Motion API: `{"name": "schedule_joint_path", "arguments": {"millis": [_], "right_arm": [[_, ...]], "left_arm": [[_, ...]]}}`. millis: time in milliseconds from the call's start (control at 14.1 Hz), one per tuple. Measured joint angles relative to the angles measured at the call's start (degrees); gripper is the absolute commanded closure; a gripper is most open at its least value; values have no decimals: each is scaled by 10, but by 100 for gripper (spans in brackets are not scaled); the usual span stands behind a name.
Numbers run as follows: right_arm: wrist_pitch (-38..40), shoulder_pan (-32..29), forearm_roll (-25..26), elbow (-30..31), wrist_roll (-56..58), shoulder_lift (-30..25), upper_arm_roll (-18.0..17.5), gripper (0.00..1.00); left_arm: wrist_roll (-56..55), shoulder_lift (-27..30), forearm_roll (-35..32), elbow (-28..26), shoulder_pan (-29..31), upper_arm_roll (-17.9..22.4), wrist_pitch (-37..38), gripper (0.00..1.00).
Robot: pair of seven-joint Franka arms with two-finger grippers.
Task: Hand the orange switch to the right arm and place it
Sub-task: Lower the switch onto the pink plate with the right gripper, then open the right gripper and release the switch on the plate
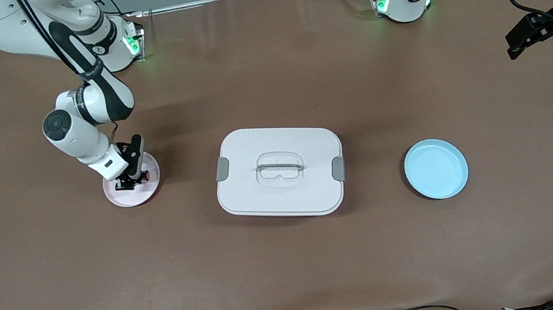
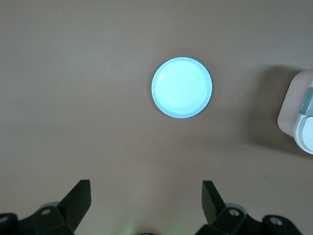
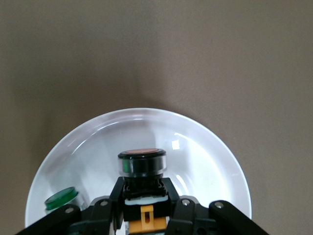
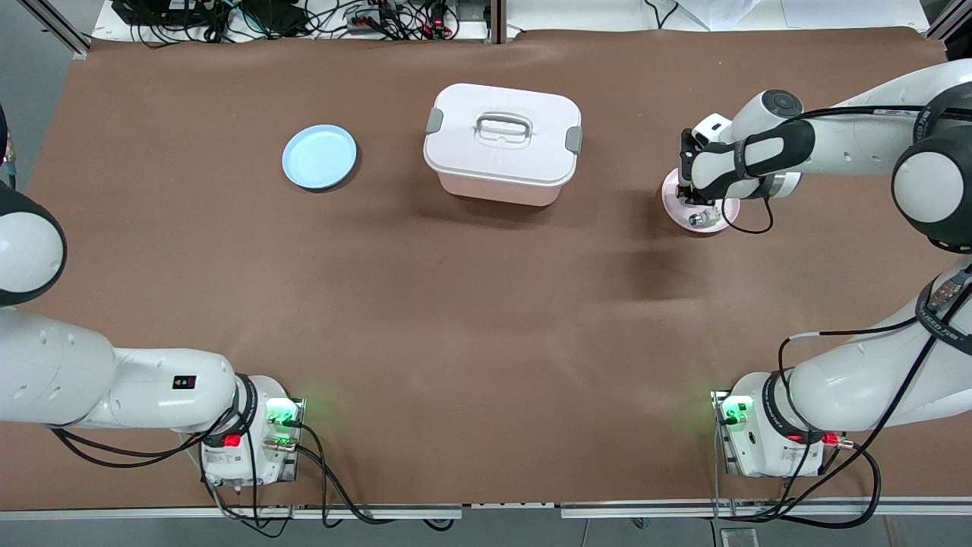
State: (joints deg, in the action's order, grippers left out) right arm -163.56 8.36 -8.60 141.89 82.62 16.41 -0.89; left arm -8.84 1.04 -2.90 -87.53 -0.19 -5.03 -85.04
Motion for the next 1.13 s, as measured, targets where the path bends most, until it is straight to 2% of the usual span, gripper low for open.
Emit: {"name": "schedule_joint_path", "arguments": {"millis": [284,355,922,1135], "right_arm": [[-3,0,0,-9,1,18,-1,100],[-2,0,0,-11,1,19,-1,1],[5,0,0,-29,1,37,-1,0],[75,0,0,-64,1,32,0,0]], "left_arm": [[0,0,1,-3,-1,-1,0,0],[0,0,1,-3,-1,-1,0,0],[1,0,1,-5,-1,0,0,0],[1,0,1,-6,-1,0,0,0]]}}
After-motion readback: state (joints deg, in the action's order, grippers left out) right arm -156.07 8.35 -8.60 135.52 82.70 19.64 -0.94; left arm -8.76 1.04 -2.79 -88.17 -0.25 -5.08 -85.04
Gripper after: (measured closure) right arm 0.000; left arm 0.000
